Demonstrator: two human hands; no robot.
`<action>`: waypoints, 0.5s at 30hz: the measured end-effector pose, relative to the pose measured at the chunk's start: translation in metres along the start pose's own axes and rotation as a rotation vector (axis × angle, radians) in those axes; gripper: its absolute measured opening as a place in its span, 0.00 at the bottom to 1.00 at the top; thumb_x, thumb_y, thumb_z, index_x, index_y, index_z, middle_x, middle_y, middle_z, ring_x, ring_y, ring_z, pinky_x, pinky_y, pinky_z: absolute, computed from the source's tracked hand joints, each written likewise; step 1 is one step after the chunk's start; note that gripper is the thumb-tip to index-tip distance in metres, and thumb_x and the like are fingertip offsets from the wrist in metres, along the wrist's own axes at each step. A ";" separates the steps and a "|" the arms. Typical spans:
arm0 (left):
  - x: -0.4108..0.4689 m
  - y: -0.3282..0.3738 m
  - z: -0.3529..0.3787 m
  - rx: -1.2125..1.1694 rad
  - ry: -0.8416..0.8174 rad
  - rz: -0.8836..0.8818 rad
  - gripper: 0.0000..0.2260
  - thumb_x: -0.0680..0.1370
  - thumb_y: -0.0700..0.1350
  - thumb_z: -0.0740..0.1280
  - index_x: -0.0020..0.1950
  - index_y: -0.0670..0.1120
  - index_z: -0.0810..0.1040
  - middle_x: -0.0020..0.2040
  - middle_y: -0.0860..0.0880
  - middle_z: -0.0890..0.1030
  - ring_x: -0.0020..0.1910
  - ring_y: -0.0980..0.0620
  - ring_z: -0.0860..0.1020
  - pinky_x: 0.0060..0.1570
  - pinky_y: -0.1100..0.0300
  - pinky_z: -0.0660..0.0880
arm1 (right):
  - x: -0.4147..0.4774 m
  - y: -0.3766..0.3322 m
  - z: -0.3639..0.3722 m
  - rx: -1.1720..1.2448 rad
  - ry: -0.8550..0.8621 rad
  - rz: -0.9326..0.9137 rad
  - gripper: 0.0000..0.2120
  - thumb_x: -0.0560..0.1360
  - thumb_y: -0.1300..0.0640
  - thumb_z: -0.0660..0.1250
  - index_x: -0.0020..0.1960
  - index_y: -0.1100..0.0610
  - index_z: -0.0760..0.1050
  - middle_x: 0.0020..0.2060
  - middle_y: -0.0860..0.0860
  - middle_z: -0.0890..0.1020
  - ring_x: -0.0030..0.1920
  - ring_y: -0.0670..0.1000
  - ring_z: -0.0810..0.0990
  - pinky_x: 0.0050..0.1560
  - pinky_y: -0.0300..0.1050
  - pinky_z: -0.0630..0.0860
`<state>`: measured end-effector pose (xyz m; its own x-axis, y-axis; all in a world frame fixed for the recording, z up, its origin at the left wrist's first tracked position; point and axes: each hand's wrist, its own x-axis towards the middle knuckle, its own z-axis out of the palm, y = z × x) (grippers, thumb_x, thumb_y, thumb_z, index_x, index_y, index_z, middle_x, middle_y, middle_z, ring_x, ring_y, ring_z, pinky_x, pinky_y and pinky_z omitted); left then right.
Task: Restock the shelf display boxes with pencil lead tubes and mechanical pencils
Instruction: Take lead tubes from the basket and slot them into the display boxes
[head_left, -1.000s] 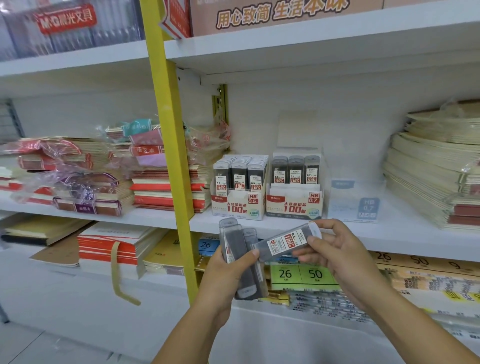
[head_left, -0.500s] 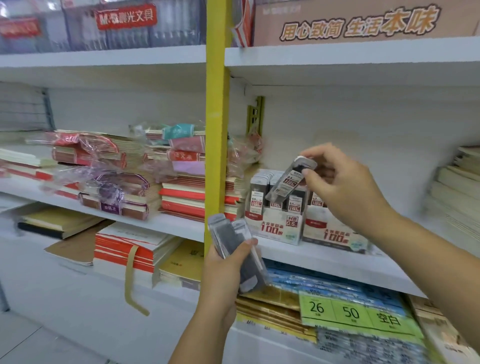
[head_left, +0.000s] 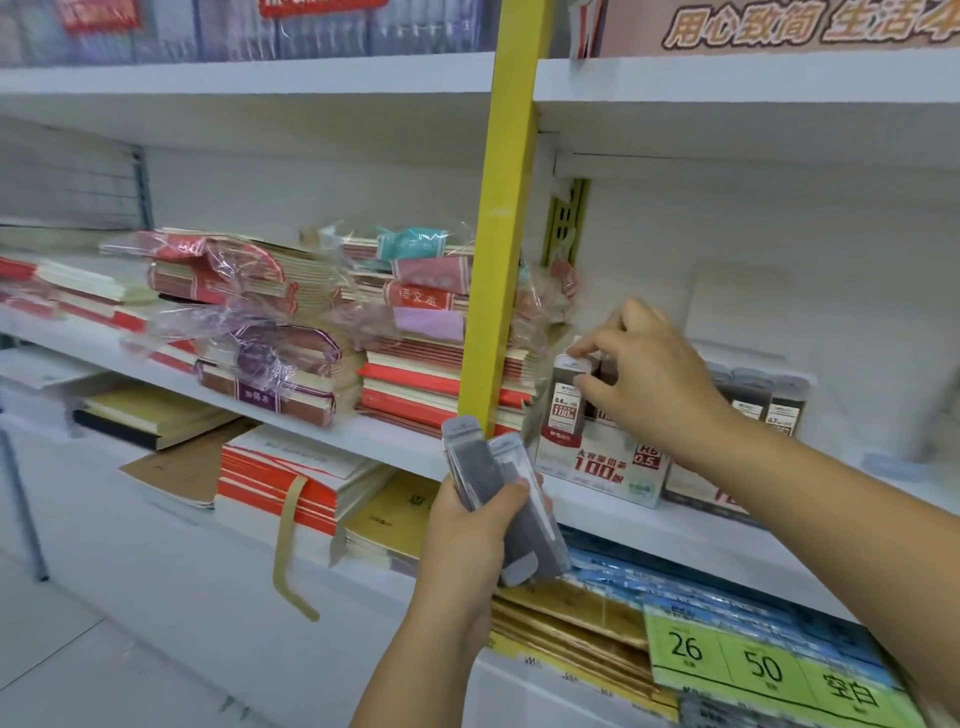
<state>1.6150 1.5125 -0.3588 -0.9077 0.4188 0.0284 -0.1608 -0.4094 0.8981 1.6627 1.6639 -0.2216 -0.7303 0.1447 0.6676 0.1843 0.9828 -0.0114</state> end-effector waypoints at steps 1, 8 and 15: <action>-0.001 0.001 -0.001 0.004 -0.007 0.004 0.20 0.76 0.45 0.74 0.65 0.59 0.74 0.53 0.53 0.84 0.52 0.51 0.82 0.33 0.61 0.81 | -0.002 0.000 0.000 -0.054 0.025 -0.016 0.13 0.75 0.51 0.69 0.59 0.48 0.78 0.45 0.45 0.68 0.50 0.45 0.64 0.45 0.42 0.63; -0.019 0.011 0.004 0.051 -0.184 0.031 0.19 0.75 0.45 0.75 0.64 0.56 0.76 0.54 0.50 0.86 0.54 0.49 0.85 0.54 0.46 0.82 | -0.053 -0.017 -0.007 0.443 -0.106 0.043 0.10 0.76 0.47 0.66 0.57 0.42 0.78 0.44 0.39 0.78 0.43 0.38 0.75 0.43 0.35 0.70; -0.036 0.014 0.008 0.070 -0.281 0.037 0.20 0.70 0.52 0.75 0.60 0.57 0.79 0.52 0.51 0.86 0.51 0.51 0.85 0.45 0.56 0.82 | -0.080 -0.013 -0.002 0.920 -0.222 0.263 0.07 0.77 0.55 0.68 0.51 0.43 0.80 0.32 0.47 0.82 0.28 0.43 0.77 0.28 0.32 0.71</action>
<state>1.6484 1.4987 -0.3440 -0.7678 0.6169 0.1730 -0.0937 -0.3752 0.9222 1.7198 1.6390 -0.2728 -0.8638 0.2977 0.4065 -0.1563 0.6086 -0.7779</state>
